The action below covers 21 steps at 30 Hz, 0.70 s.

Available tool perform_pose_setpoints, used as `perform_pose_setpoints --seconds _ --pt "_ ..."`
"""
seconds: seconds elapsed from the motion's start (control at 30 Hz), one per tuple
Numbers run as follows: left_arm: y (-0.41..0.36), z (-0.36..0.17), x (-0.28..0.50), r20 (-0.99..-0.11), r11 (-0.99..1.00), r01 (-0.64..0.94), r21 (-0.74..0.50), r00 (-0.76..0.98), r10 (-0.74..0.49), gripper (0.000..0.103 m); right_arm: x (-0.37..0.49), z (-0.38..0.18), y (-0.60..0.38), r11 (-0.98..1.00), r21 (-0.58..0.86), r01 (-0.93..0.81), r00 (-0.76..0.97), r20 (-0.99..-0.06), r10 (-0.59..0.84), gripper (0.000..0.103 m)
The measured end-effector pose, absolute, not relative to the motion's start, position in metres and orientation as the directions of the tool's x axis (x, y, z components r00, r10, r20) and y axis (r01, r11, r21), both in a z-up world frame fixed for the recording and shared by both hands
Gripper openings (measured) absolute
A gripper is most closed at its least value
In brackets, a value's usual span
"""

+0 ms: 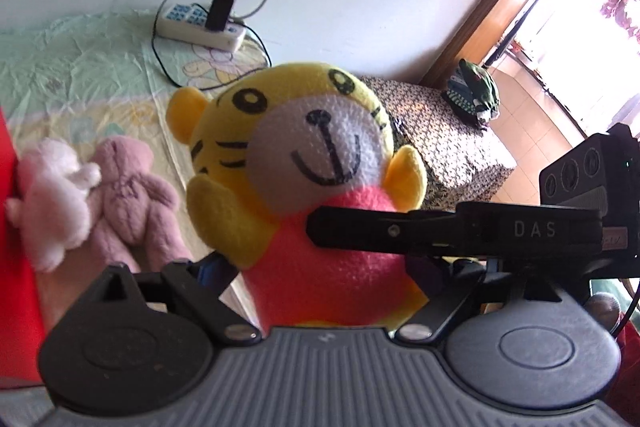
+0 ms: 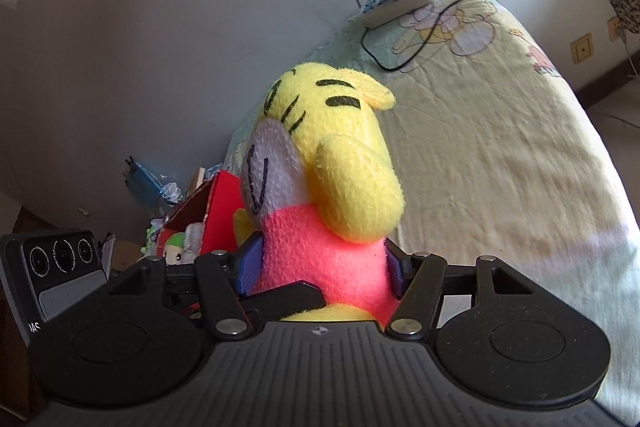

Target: Organize objects

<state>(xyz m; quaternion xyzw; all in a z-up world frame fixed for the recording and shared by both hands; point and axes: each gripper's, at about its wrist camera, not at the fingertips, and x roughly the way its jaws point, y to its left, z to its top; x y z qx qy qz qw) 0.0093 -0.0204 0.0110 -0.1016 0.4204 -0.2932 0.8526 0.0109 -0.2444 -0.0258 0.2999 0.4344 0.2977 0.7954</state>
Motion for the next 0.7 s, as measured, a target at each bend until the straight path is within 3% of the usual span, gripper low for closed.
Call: perform_pose_setpoints --seconds 0.33,0.7 --pt "0.06 0.048 -0.017 -0.608 0.87 0.339 -0.359 0.622 -0.494 0.088 0.007 0.009 -0.162 0.582 0.717 -0.385 0.388 -0.446 0.807 0.063" --pt "0.172 0.045 -0.008 -0.603 0.864 0.302 -0.404 0.622 -0.499 0.088 -0.004 0.017 -0.057 0.638 0.668 -0.382 0.408 -0.498 0.765 0.062"
